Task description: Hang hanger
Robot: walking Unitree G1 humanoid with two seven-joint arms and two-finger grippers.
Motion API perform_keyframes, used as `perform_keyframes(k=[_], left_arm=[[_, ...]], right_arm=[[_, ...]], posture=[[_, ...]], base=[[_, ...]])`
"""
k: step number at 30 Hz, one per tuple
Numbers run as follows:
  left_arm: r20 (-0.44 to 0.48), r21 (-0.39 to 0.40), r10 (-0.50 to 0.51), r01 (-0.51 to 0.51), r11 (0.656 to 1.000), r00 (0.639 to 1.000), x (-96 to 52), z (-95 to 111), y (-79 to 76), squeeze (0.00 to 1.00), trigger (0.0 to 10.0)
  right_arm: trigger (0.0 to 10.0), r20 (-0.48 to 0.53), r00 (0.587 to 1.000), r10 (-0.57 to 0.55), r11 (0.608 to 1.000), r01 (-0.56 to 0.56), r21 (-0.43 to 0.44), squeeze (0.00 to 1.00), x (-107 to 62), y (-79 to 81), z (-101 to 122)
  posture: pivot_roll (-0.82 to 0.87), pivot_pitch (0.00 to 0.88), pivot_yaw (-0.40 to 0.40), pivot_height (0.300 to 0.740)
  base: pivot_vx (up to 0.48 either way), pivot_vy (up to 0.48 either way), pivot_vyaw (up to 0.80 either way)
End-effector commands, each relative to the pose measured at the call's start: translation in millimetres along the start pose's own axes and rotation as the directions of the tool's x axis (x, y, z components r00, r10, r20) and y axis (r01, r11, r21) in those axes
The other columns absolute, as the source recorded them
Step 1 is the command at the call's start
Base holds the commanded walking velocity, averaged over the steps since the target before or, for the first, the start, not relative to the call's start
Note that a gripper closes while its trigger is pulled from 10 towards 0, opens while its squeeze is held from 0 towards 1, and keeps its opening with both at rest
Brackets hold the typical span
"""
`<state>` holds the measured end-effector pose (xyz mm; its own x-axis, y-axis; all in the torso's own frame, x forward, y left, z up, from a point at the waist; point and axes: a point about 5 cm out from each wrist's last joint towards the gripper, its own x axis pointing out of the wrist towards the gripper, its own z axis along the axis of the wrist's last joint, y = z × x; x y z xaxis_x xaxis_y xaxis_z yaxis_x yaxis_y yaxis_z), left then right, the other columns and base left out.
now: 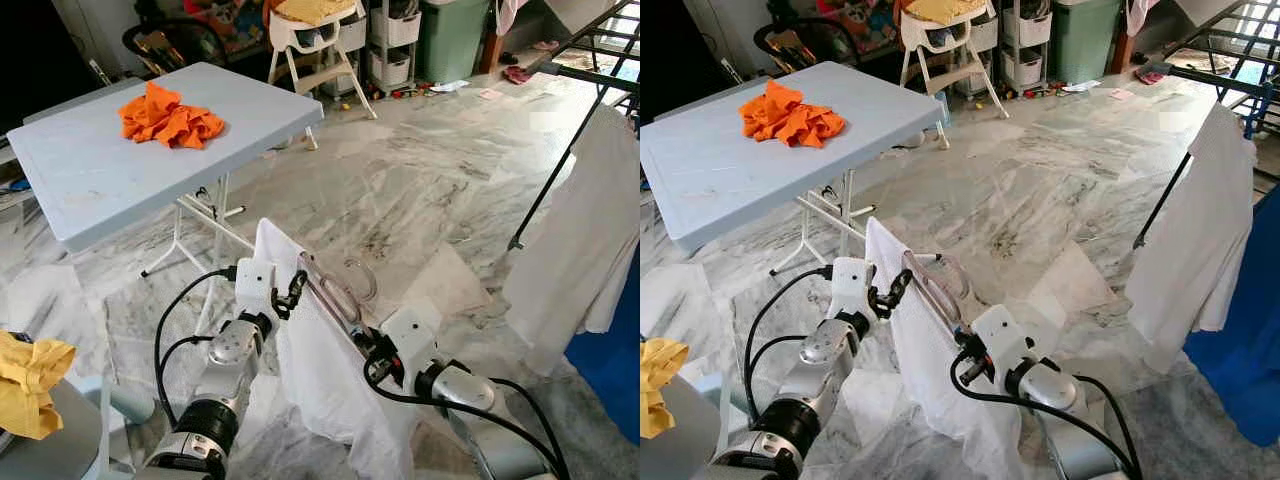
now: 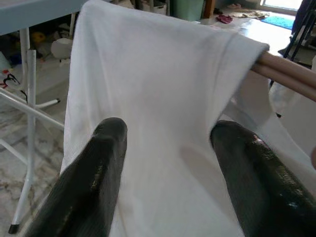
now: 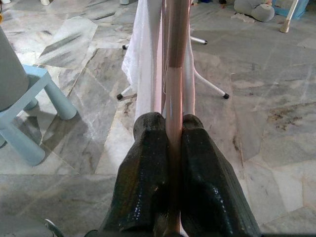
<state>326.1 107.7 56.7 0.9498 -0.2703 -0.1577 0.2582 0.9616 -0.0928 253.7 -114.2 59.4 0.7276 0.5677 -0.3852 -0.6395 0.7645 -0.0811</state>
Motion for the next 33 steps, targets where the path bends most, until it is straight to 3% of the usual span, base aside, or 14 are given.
perform_keyframes(k=[1,7,14,33], left_arm=[[0.019,0.001,0.036,-0.036,0.999,0.999,1.7,6.6,10.2,0.00,0.0],[0.013,0.010,0.048,-0.048,0.999,0.999,2.5,7.1,14.4,0.00,0.0],[0.003,0.041,0.078,-0.078,0.996,0.997,3.6,9.0,22.6,0.00,0.0],[0.011,0.050,0.108,-0.108,0.993,0.994,4.1,11.4,28.1,0.00,0.0]], right_arm=[[10.0,0.066,0.998,0.013,1.000,-0.012,-0.020,0.00,1.5,2.9,15.4],[10.0,0.064,0.998,0.020,1.000,-0.019,-0.020,0.00,1.2,4.0,14.5],[10.0,0.038,0.992,0.121,0.992,-0.119,-0.050,0.00,-5.2,10.7,12.6],[10.0,-0.126,0.992,-0.013,0.987,-0.007,-0.161,0.00,-1.9,-7.2,-10.6]], posture=[[-0.18,0.000,0.140,0.740],[-0.19,0.000,0.141,0.740],[-0.18,0.000,0.145,0.740],[-0.18,0.000,0.142,0.740]], base=[[0.000,0.000,0.00],[0.000,0.000,0.00],[0.000,0.000,0.00],[0.000,0.000,0.00]])
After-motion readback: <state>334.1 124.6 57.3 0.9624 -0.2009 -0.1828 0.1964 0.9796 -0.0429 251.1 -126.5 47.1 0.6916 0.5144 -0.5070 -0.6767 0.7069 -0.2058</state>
